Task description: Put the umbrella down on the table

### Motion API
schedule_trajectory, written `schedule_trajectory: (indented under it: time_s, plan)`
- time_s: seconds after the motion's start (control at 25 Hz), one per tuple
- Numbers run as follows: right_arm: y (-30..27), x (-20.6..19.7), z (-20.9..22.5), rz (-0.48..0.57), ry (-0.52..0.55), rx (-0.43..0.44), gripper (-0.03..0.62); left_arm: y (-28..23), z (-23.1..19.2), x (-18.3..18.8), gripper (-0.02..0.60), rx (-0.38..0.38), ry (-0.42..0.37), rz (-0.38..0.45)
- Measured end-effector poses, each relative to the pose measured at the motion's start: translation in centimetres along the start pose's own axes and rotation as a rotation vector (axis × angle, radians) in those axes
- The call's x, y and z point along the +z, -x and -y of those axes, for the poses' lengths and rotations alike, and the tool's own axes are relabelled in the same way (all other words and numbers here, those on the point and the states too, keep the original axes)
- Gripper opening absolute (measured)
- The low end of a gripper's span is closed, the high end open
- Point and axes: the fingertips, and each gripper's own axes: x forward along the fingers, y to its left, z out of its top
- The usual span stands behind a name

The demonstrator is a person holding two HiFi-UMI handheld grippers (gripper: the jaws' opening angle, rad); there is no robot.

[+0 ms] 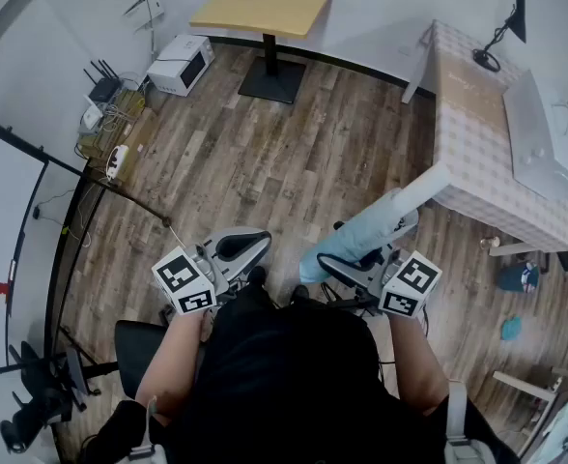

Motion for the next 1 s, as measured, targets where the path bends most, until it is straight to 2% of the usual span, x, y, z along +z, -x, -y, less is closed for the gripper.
schedule_trajectory:
  time_s: [0.36,0.6,0.72,0.88,1.0]
  plan:
    - [-0.3,-0.2,1.2,-0.018,0.003,0.004,0.299,0.6,0.1,0.1,0.012,0.018,0.006,0.018]
    - [-1.3,-0.1,2.6,-0.015,-0.057,-0.013,0.299,1.1,-1.1,0.3,0.012,0.013,0.022,0.025]
    - [-2.2,0.3,3.8,-0.010,-0.073,-0.019,0.301,1.3,-3.2,0.7,0.012,0.023,0.037,0.047]
    - [-4.0,0.9,6.4,-0.031,-0.075,-0.053,0.301,1.4,-7.4,2.4,0.012,0.011,0.099,0.133]
    - [-6.2,1.8,8.6,-0.028,-0.086,-0.083,0.301,1.5,-11.7,4.0,0.012,0.006,0.098,0.146]
